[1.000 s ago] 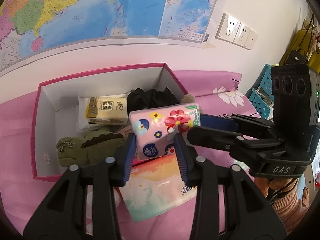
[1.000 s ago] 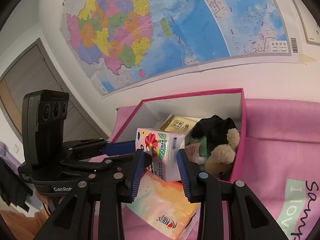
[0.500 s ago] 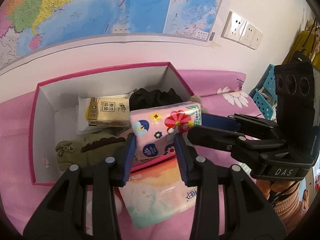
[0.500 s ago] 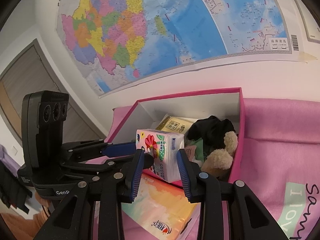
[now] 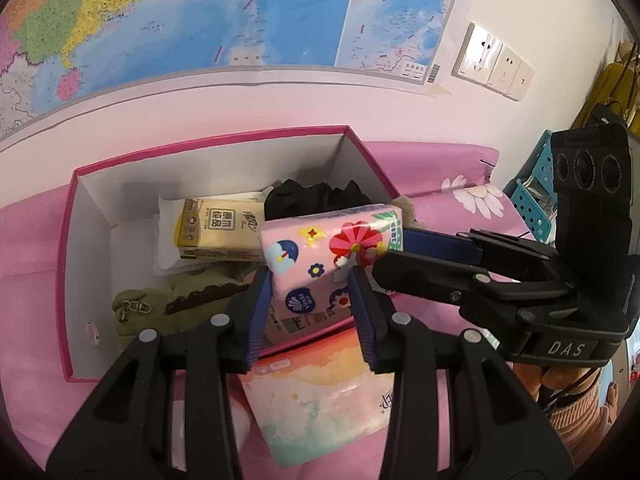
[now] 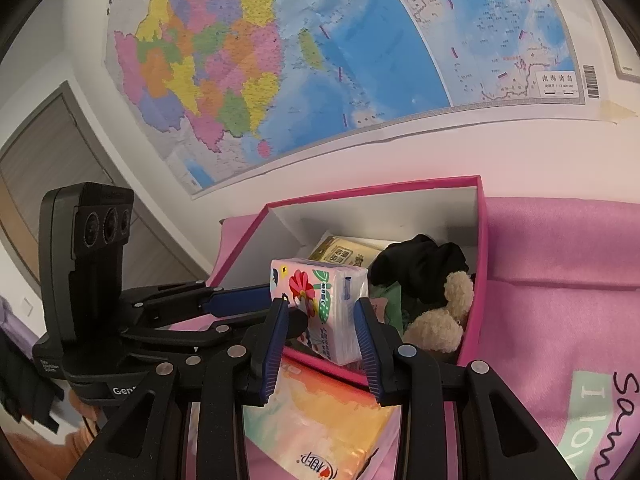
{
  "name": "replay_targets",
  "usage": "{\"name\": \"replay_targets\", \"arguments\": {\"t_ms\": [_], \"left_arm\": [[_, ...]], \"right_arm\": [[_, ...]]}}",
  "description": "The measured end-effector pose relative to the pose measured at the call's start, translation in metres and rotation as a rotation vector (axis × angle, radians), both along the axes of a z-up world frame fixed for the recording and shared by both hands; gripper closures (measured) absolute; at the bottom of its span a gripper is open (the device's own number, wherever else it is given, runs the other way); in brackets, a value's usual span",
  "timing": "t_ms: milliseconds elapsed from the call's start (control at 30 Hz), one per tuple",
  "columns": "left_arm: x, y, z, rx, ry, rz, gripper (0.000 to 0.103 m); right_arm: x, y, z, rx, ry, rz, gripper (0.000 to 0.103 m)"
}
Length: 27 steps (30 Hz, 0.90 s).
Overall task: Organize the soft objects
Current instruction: 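Lower the floral packet into the pink box and open the right tool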
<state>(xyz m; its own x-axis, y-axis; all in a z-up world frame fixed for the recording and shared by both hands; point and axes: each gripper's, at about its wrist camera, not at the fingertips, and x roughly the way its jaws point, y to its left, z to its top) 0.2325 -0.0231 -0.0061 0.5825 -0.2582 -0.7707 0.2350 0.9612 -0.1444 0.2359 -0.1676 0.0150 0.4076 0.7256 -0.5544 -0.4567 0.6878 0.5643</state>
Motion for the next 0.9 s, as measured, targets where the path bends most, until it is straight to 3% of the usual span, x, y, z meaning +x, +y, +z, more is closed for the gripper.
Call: {"name": "replay_targets", "arguments": {"t_ms": [833,900], "left_arm": [[0.021,0.010,-0.013,-0.001,0.051,0.077,0.062],[0.018,0.012,-0.012,0.007,0.041,0.090,0.062]], "right_arm": [[0.013,0.017,-0.004,-0.075,-0.018,-0.031,0.067],[0.012,0.018,-0.003,-0.081,-0.024,-0.036,0.062]]}}
